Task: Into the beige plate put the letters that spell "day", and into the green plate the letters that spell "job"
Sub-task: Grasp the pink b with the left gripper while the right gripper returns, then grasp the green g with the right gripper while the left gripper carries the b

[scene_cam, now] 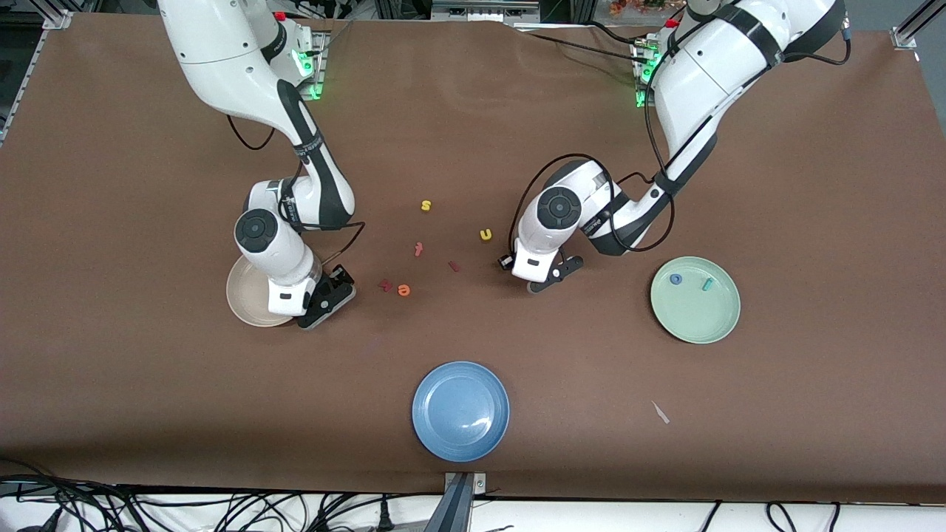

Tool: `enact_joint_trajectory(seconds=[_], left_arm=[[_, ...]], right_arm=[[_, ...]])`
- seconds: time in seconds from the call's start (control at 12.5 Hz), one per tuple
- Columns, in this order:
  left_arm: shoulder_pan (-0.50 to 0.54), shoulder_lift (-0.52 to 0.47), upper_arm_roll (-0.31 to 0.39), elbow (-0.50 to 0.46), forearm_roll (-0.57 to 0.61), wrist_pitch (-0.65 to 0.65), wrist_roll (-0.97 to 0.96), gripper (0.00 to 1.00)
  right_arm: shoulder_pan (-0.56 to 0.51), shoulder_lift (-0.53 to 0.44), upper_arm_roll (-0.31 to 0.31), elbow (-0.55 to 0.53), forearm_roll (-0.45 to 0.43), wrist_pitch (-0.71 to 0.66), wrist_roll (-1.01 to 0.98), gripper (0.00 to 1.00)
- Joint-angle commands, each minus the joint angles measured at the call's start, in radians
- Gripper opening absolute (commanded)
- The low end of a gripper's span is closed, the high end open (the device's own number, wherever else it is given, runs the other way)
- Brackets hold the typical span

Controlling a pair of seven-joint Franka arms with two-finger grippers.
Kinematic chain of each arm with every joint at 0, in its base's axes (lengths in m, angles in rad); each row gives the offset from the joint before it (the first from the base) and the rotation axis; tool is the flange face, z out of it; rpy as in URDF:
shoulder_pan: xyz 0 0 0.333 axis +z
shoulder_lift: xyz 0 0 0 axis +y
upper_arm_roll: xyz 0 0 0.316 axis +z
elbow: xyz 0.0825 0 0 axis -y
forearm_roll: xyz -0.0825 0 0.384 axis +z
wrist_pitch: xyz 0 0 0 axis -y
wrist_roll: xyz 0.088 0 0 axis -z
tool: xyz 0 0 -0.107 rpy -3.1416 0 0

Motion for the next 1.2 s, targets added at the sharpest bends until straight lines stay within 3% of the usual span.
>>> enact_joint_trajectory(seconds=[0.0, 0.24, 0.48, 0.64, 0.96, 1.12], left_arm=[[-0.015, 0.013, 0.018, 0.023, 0.034, 0.0, -0.011, 0.0], [0.007, -0.017, 0.015, 0.025, 0.06, -0.013, 0.015, 0.0], [0.085, -0.105, -0.019, 0.025, 0.042, -0.123, 0.129, 0.0], [0.225, -0.135, -0.107, 0.025, -0.01, -0.264, 0.278, 0.0], [0.601, -0.157, -0.327, 0.024, -0.022, -0.504, 0.556, 0.0], [0.686, -0.151, -0.317, 0.016, -0.006, -0.523, 0.672, 0.0]], right_arm=[[-0.025, 0.017, 0.02, 0.008, 0.022, 0.016, -0.04, 0.8], [-0.025, 0.018, 0.02, 0.007, 0.022, 0.016, -0.04, 0.67], [-0.045, 0.023, 0.02, 0.005, 0.022, 0.016, -0.057, 0.53], [-0.063, 0.026, 0.035, 0.005, 0.02, 0.016, -0.072, 0.46], [-0.161, 0.026, 0.121, 0.007, 0.02, 0.016, -0.1, 0.33], [-0.165, 0.026, 0.126, 0.01, 0.02, 0.013, -0.1, 0.21]])
